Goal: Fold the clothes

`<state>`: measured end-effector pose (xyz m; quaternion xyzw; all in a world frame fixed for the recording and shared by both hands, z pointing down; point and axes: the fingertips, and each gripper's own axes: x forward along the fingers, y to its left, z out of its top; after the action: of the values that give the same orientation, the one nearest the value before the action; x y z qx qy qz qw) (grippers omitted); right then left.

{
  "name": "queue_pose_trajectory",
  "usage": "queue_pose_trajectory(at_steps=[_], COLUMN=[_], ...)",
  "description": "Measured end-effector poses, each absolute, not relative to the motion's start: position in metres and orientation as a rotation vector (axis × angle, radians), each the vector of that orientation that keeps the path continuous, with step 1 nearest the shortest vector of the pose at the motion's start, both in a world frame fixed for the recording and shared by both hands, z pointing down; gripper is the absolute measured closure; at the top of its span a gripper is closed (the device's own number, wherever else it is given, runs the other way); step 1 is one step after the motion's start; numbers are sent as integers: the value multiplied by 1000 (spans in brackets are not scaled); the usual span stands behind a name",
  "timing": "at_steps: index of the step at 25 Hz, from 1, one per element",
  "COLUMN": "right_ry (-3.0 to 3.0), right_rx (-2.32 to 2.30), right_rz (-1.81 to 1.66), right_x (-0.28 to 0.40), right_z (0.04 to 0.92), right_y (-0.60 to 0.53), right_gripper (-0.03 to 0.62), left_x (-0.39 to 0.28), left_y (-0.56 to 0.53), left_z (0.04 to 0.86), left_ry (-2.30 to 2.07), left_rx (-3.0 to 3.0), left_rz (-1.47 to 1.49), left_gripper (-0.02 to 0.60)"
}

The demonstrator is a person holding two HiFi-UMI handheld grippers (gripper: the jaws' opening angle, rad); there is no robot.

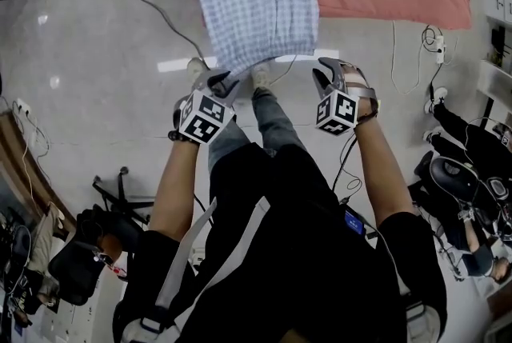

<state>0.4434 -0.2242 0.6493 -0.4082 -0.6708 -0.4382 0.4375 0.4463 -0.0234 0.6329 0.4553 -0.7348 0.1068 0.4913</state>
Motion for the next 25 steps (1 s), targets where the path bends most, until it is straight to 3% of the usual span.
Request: queue_pose_trajectory(at_steps=[2, 12, 25], right_ry=[-1667, -1729, -1932], right_rx=[-1013, -984, -886], right_rz=[-1066, -989, -834], right_x=[448, 428, 350], right_z=[652, 630, 567], right_y=[-227, -207, -58], right_gripper=[437, 439, 464], left_x=[447, 417, 339], left_y=[-24, 10, 156], left_z=[632, 599, 505], left_ry=[-1785, -1859, -2038], left_rx=[1113, 1050, 1002], left_rz=[238, 154, 118], left_gripper=[441, 445, 465])
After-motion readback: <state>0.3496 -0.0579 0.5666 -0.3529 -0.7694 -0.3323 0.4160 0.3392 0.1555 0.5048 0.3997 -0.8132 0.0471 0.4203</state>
